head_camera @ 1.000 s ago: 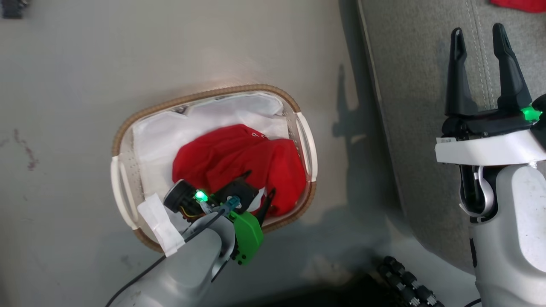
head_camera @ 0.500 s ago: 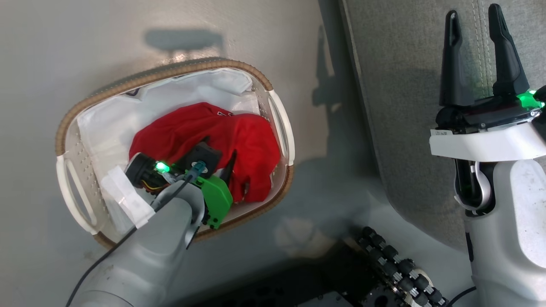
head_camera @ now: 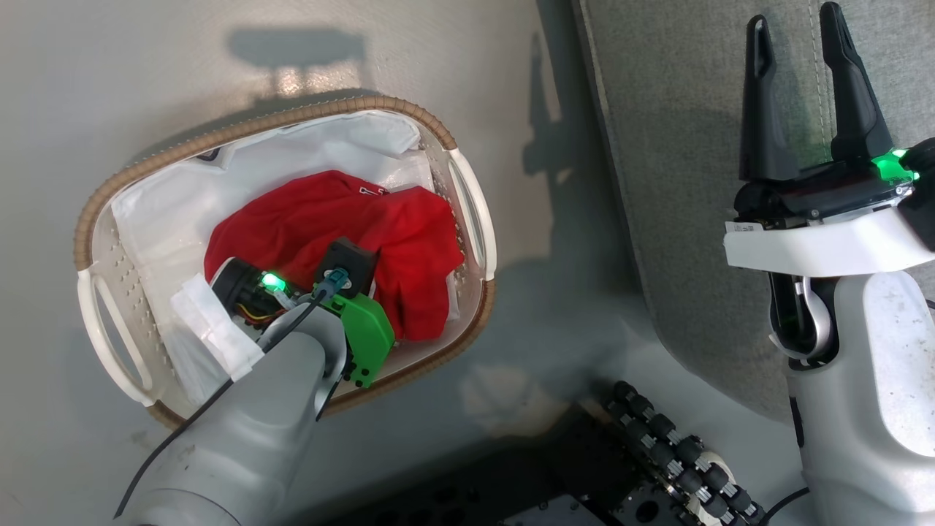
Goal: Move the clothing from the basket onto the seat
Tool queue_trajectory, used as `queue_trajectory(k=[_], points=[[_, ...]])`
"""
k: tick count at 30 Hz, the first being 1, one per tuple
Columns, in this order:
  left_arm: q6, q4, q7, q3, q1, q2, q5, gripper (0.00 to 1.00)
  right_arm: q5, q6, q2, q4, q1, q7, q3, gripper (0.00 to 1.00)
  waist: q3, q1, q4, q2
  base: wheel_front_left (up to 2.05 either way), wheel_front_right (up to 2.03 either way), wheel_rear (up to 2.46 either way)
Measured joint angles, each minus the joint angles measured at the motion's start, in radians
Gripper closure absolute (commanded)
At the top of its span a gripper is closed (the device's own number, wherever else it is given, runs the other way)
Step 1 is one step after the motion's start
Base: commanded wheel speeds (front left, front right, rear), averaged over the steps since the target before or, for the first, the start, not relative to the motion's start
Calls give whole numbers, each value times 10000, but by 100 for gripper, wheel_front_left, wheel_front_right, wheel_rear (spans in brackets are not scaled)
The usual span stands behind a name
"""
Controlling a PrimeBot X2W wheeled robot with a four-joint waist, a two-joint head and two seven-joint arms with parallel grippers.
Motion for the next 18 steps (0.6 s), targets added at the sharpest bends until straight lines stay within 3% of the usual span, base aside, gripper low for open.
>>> queue_trajectory(k=[8,18], points=[[-128,-899,0,268,547,-44,-115,100,-357,0,2,257,58,0,6,0,-585,0,135,0,0,0,0],[-238,-2974,0,974,1555,226,29,100,-934,0,8,844,629,0,-136,0,-2018,-1,538,0,0,0,0]])
